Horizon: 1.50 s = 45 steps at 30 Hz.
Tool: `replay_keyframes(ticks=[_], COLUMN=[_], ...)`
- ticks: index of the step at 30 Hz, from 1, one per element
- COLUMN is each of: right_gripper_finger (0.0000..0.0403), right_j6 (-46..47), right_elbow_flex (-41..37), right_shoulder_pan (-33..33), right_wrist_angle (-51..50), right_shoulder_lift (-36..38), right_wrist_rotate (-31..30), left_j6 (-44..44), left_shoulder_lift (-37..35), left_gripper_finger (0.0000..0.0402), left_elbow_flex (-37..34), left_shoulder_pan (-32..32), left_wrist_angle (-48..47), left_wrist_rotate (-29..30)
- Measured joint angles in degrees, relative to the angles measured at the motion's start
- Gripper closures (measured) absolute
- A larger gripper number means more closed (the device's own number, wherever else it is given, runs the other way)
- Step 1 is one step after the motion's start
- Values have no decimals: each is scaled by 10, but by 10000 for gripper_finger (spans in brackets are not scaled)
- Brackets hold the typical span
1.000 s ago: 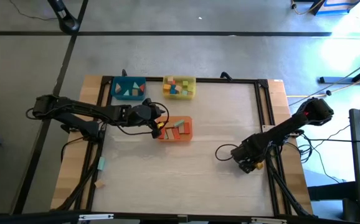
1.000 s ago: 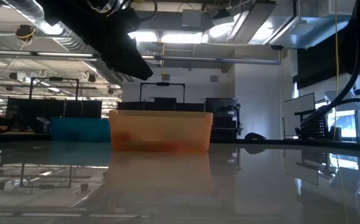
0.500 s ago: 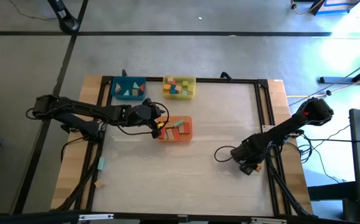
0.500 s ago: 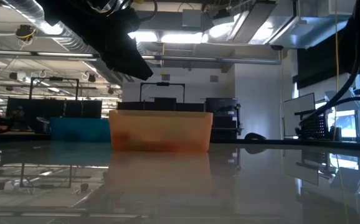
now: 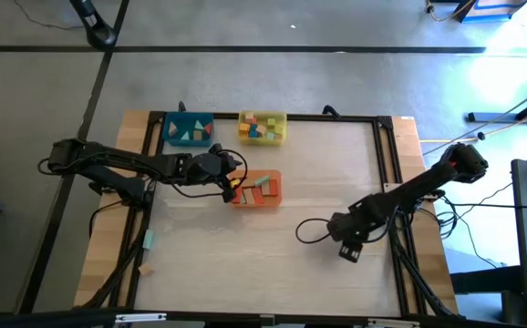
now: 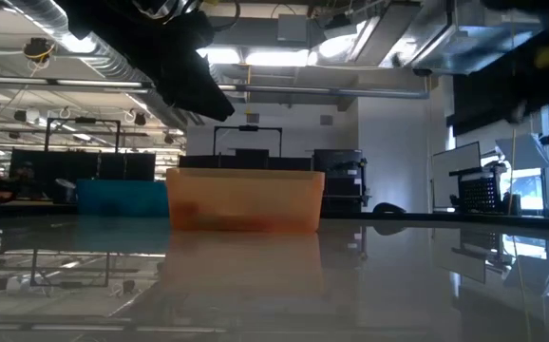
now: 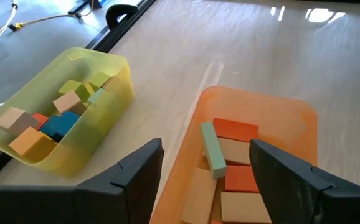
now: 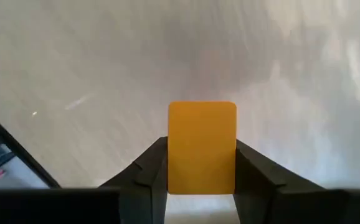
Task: Sort blocks by size
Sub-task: Put the yellow triangle block into the blue bin
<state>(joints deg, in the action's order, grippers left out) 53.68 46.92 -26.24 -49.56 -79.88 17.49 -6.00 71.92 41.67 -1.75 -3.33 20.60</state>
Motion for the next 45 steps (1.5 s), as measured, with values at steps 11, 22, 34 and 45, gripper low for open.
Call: replay_keyframes(ticks=[11,22,34,45], right_gripper_finger=[271,270,270,270], right_j6=[-196,-544,-647,-647], right_elbow_flex=[90,91,15,-8], right_shoulder_pan=[56,240,312,312], right_wrist_angle=[11,241,569,723], right_shoulder_lift=[1,1,-2,-46], right_wrist_rotate=[-185,-237,-149,-144], left_j6=[52,117,23,84], left_shoulder_lift=[-33,-42,-29,57], left_gripper_finger=[176,176,176,176], left_elbow_flex=[2,-47,-75,-75], left_shoulder_pan=[20,21,-4,-27], left_wrist_angle=[32,220,308,361], left_wrist_rotate=[1,2,-45,-139])
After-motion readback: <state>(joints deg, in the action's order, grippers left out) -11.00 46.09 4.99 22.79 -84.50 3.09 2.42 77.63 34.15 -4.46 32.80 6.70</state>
